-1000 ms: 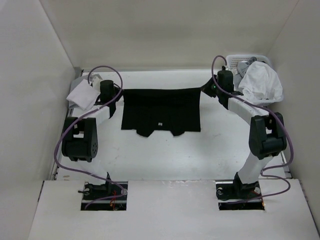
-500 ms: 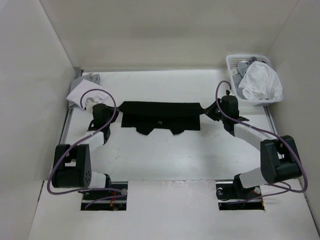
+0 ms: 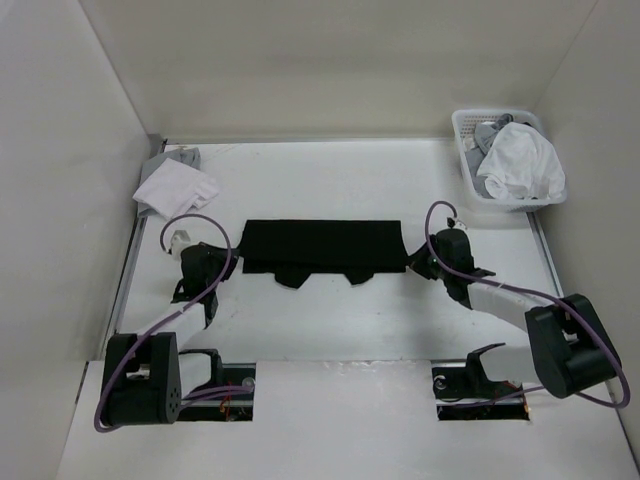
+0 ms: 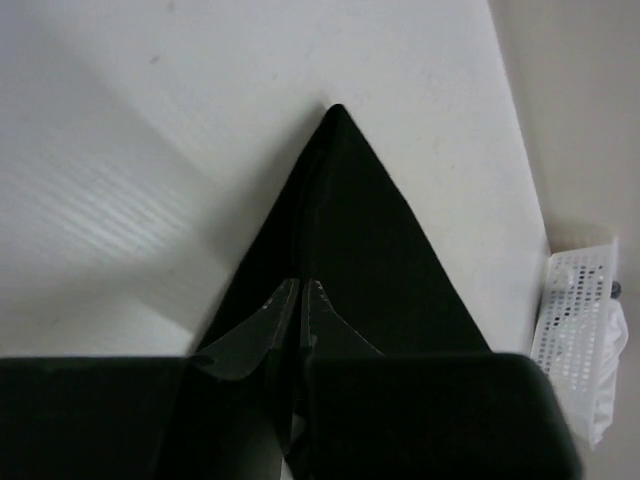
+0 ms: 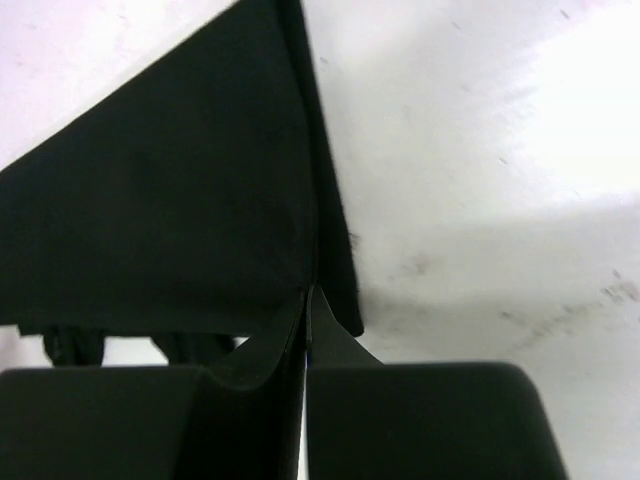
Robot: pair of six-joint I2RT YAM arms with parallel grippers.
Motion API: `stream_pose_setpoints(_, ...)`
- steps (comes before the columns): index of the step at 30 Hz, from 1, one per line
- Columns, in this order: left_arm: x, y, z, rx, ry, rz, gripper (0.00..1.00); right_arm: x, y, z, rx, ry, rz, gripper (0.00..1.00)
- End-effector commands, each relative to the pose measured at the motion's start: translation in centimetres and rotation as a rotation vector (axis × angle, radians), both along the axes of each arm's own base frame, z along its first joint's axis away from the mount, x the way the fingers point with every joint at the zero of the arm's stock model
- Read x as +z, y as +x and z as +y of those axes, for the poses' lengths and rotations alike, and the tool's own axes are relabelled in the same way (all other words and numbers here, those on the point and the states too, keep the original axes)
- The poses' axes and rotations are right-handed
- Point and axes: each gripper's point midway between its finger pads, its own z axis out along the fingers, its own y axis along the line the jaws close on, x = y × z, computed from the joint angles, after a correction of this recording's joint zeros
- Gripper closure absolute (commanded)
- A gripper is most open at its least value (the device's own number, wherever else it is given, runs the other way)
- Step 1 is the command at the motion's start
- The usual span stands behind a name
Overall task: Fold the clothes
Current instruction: Fold the tank top
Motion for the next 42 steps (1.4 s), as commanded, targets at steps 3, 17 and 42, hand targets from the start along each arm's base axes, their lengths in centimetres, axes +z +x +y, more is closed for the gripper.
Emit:
stream_pose_setpoints(3, -1.9, -2.0, 1.0, 0.007, 0.009, 0.038, 0.96, -0.7, -0.8, -0.8, -0.048, 0.000, 0.013, 0.93)
stream_pose_setpoints(17, 7.0, -1.7, -8.0, -0.153, 0.105, -0.154, 0.73, 1.0, 2.9, 1.0, -0.002, 0.037, -0.005, 0.51)
stream_pose_setpoints(42, -0.6, -1.5, -10.7, -0.324, 0.192, -0.018, 0.75, -2.7, -0.2, 4.0, -0.014, 0.095, 0.116, 0.52)
